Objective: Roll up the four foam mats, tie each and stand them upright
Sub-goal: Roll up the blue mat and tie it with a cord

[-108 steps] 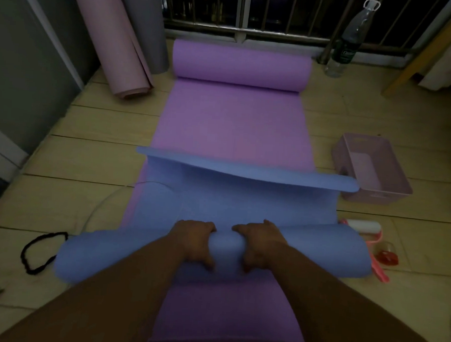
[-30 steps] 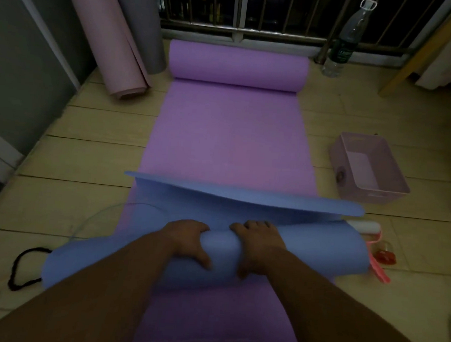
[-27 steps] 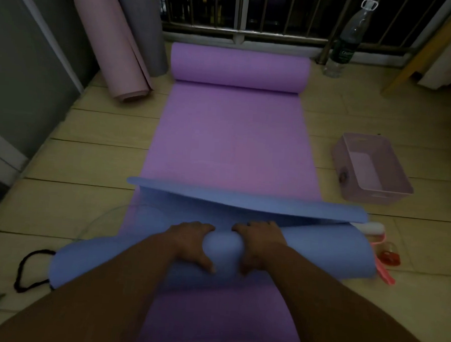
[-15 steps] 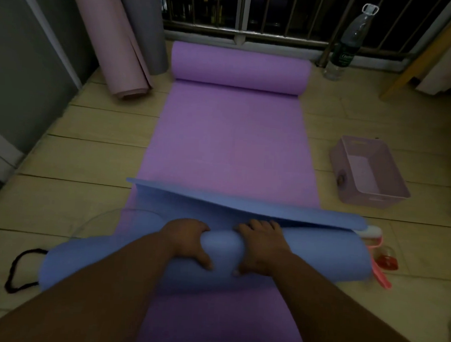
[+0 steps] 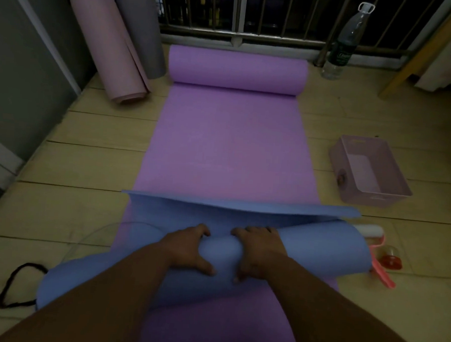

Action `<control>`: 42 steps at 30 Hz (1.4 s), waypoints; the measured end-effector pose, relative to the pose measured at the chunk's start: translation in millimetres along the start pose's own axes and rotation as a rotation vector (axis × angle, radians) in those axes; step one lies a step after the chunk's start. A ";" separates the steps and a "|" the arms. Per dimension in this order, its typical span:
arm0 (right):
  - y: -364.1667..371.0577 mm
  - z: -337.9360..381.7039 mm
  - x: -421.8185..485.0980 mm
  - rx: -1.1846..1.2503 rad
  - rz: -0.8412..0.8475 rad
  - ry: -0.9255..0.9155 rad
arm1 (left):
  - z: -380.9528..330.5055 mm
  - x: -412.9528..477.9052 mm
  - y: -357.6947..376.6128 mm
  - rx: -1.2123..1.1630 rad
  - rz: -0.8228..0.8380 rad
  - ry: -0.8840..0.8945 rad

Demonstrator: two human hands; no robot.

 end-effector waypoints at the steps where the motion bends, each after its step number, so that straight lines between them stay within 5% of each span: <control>1: -0.8 -0.1 -0.1 0.012 -0.002 0.010 | -0.7 -0.9 -0.2 0.003 -0.017 0.003; 11: -13.2 0.7 8.9 0.034 0.067 0.053 | -9.2 -2.8 6.7 0.327 0.021 -0.026; 22: -3.8 1.0 1.3 -0.106 -0.011 -0.015 | 0.7 8.4 -14.5 0.136 0.045 0.040; 29: -12.9 2.1 11.9 -0.091 0.208 0.008 | -10.2 1.6 -5.2 0.377 0.029 0.051; 42: -11.4 -7.5 1.0 0.068 0.032 -0.045 | -3.5 7.1 -19.1 0.181 0.033 0.011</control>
Point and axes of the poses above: each hand's wrist, its own x-axis towards the middle knuckle, its own y-axis out of the palm, z = x × y, the point moved 4 cm from there along x, towards the middle knuckle, and after that the axes turned 6 degrees about y, right-handed, at the moved point
